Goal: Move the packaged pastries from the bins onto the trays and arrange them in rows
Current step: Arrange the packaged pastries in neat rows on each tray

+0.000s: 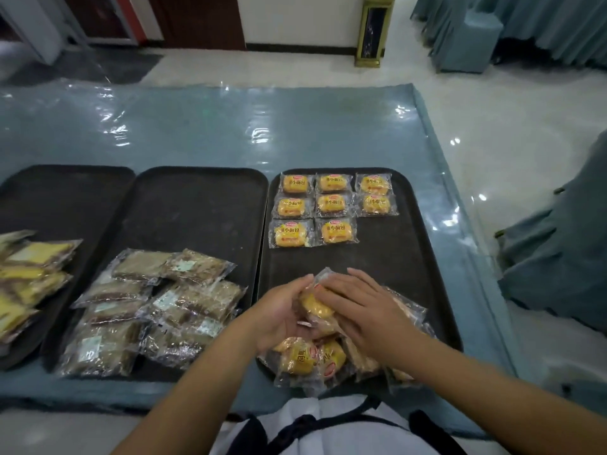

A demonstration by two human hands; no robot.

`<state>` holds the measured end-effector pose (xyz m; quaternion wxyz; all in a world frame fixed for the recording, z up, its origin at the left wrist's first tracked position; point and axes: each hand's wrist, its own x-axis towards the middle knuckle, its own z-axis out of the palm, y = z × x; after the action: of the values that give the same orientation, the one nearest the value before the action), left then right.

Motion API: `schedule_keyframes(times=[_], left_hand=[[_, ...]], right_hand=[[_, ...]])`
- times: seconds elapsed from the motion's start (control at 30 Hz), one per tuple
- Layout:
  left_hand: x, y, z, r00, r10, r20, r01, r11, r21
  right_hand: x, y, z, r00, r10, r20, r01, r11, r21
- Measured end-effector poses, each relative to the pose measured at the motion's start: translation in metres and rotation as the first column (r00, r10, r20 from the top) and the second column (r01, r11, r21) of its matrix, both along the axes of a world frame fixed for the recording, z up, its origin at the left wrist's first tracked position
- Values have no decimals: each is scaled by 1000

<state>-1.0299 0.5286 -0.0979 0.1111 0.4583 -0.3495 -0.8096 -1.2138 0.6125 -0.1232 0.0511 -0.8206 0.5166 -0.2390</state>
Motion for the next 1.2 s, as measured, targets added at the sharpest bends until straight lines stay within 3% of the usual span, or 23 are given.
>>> schedule_keyframes(times=[0.13, 0.27, 0.37, 0.43, 0.5, 0.63, 0.83, 1.2], left_hand=[[-7, -4, -5, 999, 10, 32, -10, 1000, 7], [-6, 4, -25, 919, 207, 336, -129, 962, -240], [5, 25, -40, 860, 321, 396, -141, 896, -420], [9, 39, -52, 820, 325, 472, -64, 871, -487], [14, 50, -66, 774, 305, 555, 63, 836, -546], [20, 64, -86, 679, 210, 703, 317, 780, -540], [22, 77, -99, 637, 121, 761, 420, 773, -475], [23, 75, -98, 618, 61, 784, 462, 778, -425]], right_hand=[[-15, -16, 1, 998, 21, 56, -34, 971, 235], [-60, -35, -16, 964, -162, 212, 66, 915, 399], [-107, -59, -35, 908, -388, 159, 298, 863, 408], [-129, -76, -48, 849, -522, 85, 473, 822, 319], [-135, -87, -62, 823, -568, -6, 541, 781, 313], [-125, -85, -109, 844, -405, -352, 532, 711, 459], [-124, -97, -117, 829, -427, -361, 554, 717, 424], [-99, -120, -112, 782, -522, -341, 621, 599, 506]])
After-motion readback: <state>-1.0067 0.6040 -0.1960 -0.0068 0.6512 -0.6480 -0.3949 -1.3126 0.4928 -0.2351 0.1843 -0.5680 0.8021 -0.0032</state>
